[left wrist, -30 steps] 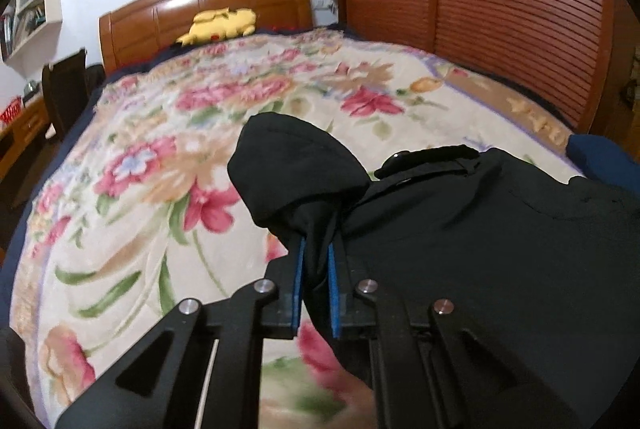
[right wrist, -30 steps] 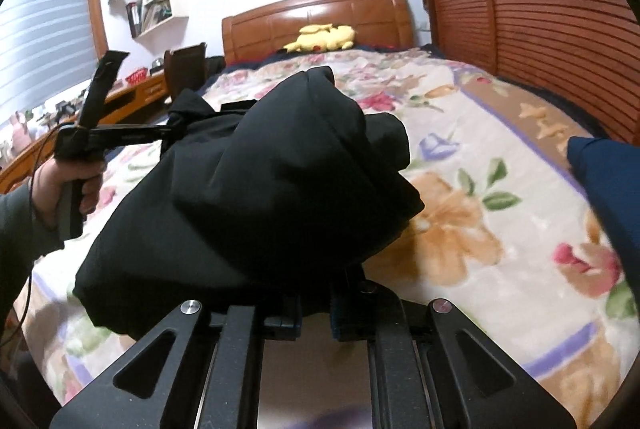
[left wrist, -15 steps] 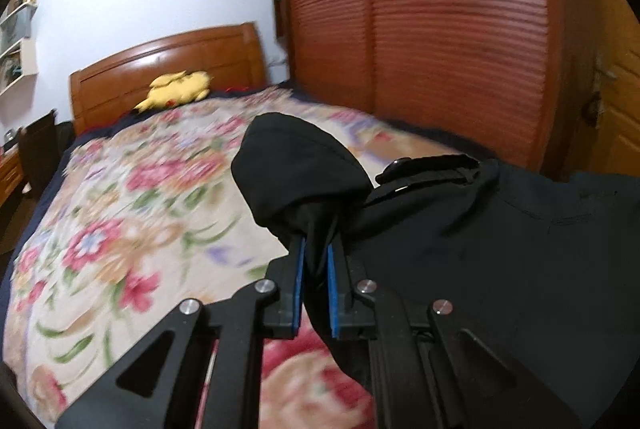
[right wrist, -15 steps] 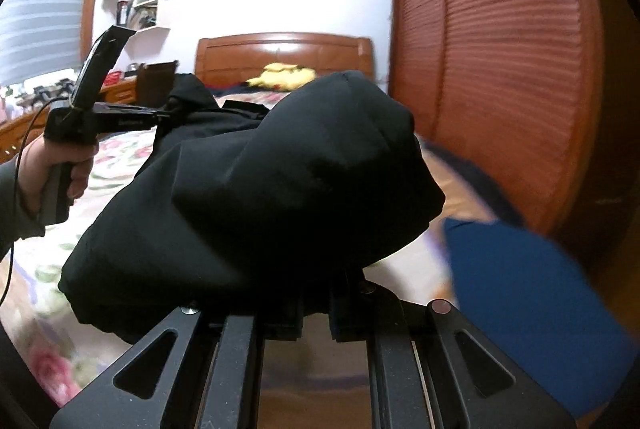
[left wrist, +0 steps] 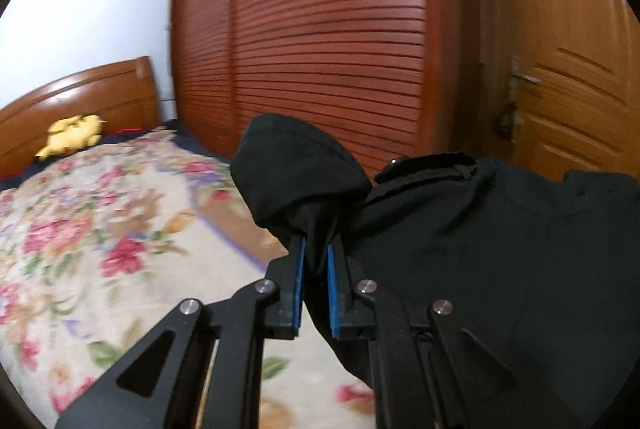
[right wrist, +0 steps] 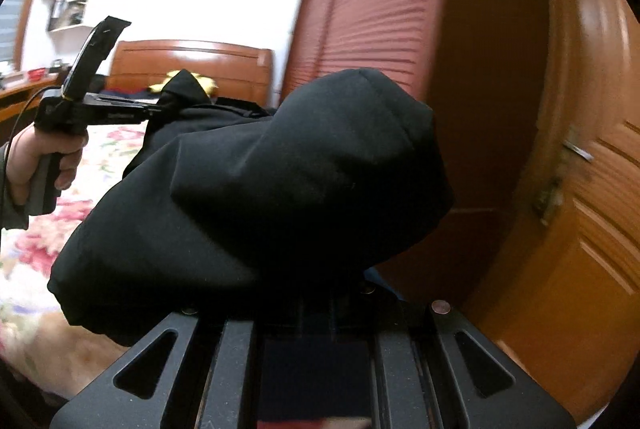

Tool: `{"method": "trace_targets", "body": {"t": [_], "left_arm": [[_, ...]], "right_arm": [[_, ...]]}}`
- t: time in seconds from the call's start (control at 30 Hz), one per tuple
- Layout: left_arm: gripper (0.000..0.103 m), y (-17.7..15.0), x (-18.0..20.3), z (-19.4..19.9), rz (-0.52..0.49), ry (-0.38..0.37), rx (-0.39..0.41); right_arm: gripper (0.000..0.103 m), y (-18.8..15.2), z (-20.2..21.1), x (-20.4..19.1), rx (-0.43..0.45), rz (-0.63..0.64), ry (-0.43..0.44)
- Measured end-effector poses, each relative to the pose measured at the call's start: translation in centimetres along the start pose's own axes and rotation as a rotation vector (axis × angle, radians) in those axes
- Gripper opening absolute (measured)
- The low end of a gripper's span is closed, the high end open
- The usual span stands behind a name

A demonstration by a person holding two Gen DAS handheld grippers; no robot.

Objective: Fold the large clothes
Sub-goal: 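Lift the coat bundle with both tools and carry it toward the wardrobe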

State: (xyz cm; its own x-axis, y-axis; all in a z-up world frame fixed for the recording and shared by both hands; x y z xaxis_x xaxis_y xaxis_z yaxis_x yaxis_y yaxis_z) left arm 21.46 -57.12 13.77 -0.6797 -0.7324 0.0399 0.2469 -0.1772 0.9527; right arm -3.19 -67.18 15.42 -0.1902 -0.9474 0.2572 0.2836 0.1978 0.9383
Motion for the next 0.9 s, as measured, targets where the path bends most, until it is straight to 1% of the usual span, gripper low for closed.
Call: {"method": "trace_targets", "body": {"t": [0.07, 0.17, 0.23, 0.33, 0.37, 0.4, 0.43, 0.47, 0.5, 0.53, 0.57, 0.63, 0.7, 0.8, 0.87, 0.9], "left_arm": [[0.007, -0.6, 2.6, -2.1, -0.008, -0.022, -0.024], [0.007, -2.3, 4.7, -5.0, -0.019, -0.043, -0.084], [0.008, -4.2, 5.7, -6.2, -0.039, -0.038, -0.122], [0.010, -5.4, 5.9, -6.9, -0.079, -0.010, -0.158], [0.011, -5.4, 5.8, -6.9, -0.073, -0.015, -0.172], [0.012, -5.2, 5.7, -6.8, -0.066, -0.021, -0.180], [0.015, -4.9, 5.6, -6.6, -0.064, -0.028, -0.180], [0.017, -4.6, 5.6, -6.2, -0.068, -0.036, -0.175], [0.022, -4.5, 5.4, -5.8, -0.074, -0.043, -0.168], [0.024, -4.1, 5.3, -5.2, -0.078, -0.047, -0.159], [0.025, -4.0, 5.1, -4.6, -0.078, -0.054, -0.156], [0.033, -3.9, 4.8, -3.5, -0.083, -0.073, -0.158], [0.036, -3.9, 4.5, -2.1, -0.101, -0.086, -0.150], [0.039, -4.5, 4.5, -0.3, -0.113, -0.110, -0.152], [0.043, -5.1, 4.4, 1.1, -0.109, -0.122, -0.155], [0.047, -5.4, 4.3, 1.6, -0.105, -0.125, -0.155]], "right_arm": [[0.006, -1.5, -0.1, 1.7, -0.027, -0.010, -0.023], [0.006, -4.8, -1.1, 3.4, -0.107, -0.035, -0.033], [0.006, -7.4, -2.2, 3.6, -0.161, -0.046, -0.032], [0.008, -9.1, -2.6, 4.2, -0.189, -0.094, -0.032], [0.011, -9.6, -2.2, 4.7, -0.190, -0.122, -0.031], [0.017, -9.7, -1.8, 5.0, -0.194, -0.136, -0.041], [0.020, -9.8, -1.1, 5.7, -0.194, -0.134, -0.055], [0.029, -9.7, -0.5, 5.8, -0.191, -0.129, -0.069], [0.040, -9.5, 0.5, 6.1, -0.184, -0.129, -0.076], [0.045, -9.1, 1.1, 6.3, -0.172, -0.130, -0.085], [0.051, -8.6, 2.1, 7.6, -0.152, -0.134, -0.100], [0.052, -6.9, 3.6, 8.2, -0.111, -0.138, -0.126], [0.053, -4.8, 4.8, 8.3, -0.060, -0.139, -0.140], [0.054, -1.9, 5.1, 6.9, -0.011, -0.121, -0.131], [0.054, 0.0, 4.7, 4.9, 0.017, -0.106, -0.107], [0.054, 0.7, 4.2, 4.2, 0.026, -0.108, -0.093]]}}
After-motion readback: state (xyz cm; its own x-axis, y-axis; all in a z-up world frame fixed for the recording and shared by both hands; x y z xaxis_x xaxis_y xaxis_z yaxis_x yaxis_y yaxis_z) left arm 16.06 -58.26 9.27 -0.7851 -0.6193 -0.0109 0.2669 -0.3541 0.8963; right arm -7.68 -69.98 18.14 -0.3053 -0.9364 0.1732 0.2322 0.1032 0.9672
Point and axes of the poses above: each gripper's, at about its wrist camera, not at the fingertips, and z roughly against the way its jaws point, x to its right, y to its top, the point moved 7 cm from there along -z, roughly the way its jaws point, and after that the axes turned 9 degrees about x, right-handed, at the moved point
